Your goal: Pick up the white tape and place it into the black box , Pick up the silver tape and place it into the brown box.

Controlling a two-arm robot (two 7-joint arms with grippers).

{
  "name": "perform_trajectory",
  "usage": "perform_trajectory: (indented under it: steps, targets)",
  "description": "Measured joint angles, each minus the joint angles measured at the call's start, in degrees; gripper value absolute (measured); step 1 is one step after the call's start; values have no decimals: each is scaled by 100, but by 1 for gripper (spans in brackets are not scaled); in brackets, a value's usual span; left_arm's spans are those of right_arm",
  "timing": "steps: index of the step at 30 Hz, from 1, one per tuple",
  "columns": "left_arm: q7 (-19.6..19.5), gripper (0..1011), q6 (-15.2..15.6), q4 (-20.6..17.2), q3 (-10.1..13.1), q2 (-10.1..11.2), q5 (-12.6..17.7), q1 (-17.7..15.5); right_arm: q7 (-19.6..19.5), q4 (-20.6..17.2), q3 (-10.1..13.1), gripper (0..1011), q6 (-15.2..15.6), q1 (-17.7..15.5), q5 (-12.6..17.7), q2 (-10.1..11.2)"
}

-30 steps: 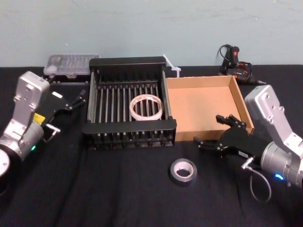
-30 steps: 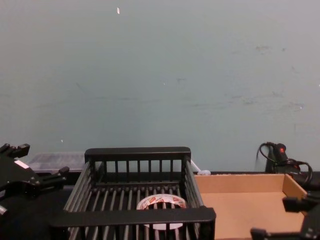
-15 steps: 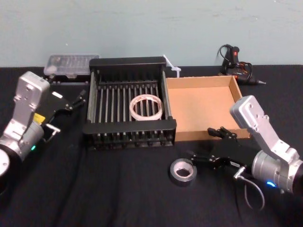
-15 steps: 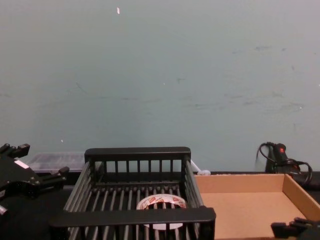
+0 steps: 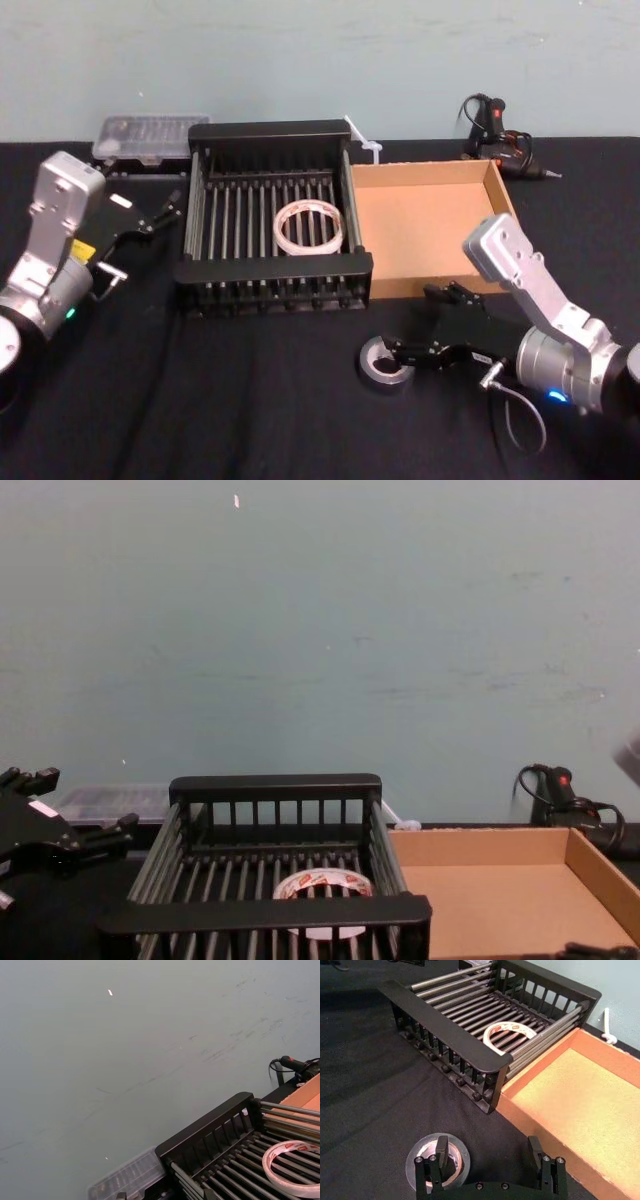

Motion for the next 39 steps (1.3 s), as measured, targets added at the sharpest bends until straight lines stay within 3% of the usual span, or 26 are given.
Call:
perform_trajectory:
  steps: [21,39]
  targets:
    - [0,1001,0,0,0,0,0,0,82,413,-210,1002,101,281,-152,-177]
    - [0,1001,0,0,0,0,0,0,140,468,-265,1002,238,351,-192,-198]
